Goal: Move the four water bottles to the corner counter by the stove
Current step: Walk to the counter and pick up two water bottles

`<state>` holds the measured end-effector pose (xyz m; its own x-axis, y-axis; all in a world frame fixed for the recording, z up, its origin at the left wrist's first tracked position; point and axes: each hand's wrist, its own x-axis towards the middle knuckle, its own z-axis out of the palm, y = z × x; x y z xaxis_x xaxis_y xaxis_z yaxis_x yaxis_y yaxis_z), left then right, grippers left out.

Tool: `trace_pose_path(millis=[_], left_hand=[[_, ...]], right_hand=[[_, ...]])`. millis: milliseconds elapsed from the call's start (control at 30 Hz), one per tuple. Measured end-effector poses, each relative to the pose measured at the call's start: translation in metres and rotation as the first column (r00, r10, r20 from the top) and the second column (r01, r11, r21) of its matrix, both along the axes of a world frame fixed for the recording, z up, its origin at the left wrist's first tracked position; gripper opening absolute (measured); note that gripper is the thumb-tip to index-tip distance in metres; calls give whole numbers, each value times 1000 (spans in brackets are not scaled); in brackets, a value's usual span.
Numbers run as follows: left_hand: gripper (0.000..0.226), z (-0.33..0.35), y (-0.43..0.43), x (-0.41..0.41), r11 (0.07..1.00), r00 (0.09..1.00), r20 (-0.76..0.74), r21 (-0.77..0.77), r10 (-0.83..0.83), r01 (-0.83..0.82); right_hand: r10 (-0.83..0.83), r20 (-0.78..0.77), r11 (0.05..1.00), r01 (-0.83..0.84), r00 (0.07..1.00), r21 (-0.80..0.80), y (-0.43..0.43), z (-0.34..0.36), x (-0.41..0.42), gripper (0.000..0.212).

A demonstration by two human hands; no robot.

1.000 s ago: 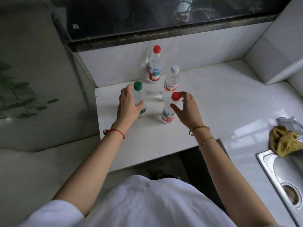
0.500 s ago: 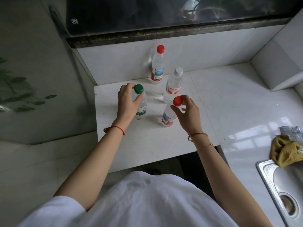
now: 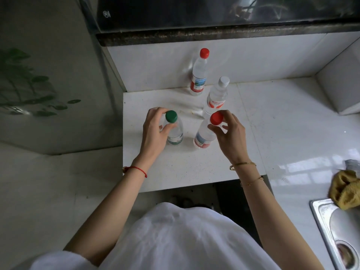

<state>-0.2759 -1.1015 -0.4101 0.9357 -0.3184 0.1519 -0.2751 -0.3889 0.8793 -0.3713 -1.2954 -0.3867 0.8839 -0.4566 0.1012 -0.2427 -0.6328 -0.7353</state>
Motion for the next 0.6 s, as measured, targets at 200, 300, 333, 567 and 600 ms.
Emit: trace_pose_path(millis=[200, 300, 333, 567, 600], left_hand=[[27, 7, 22, -41, 998, 996, -82, -46, 48, -51], [25, 12, 34, -60, 990, 989, -112, -84, 102, -111], [25, 13, 39, -67, 986, 985, -113, -94, 128, -139], [27, 30, 66, -136, 915, 928, -142, -169, 345, -366], [28, 33, 69, -148, 899, 912, -145, -165, 384, -405]], right_hand=[[116, 1, 993, -116, 993, 19, 16, 5, -9, 39], [192, 7, 981, -192, 981, 16, 24, 5, -15, 39], [223, 12, 975, -223, 975, 11, 27, 5, -17, 38], [459, 54, 887, -461, 887, 15, 53, 15, -31, 32], [496, 57, 867, -498, 866, 11, 58, 16, -32, 32]])
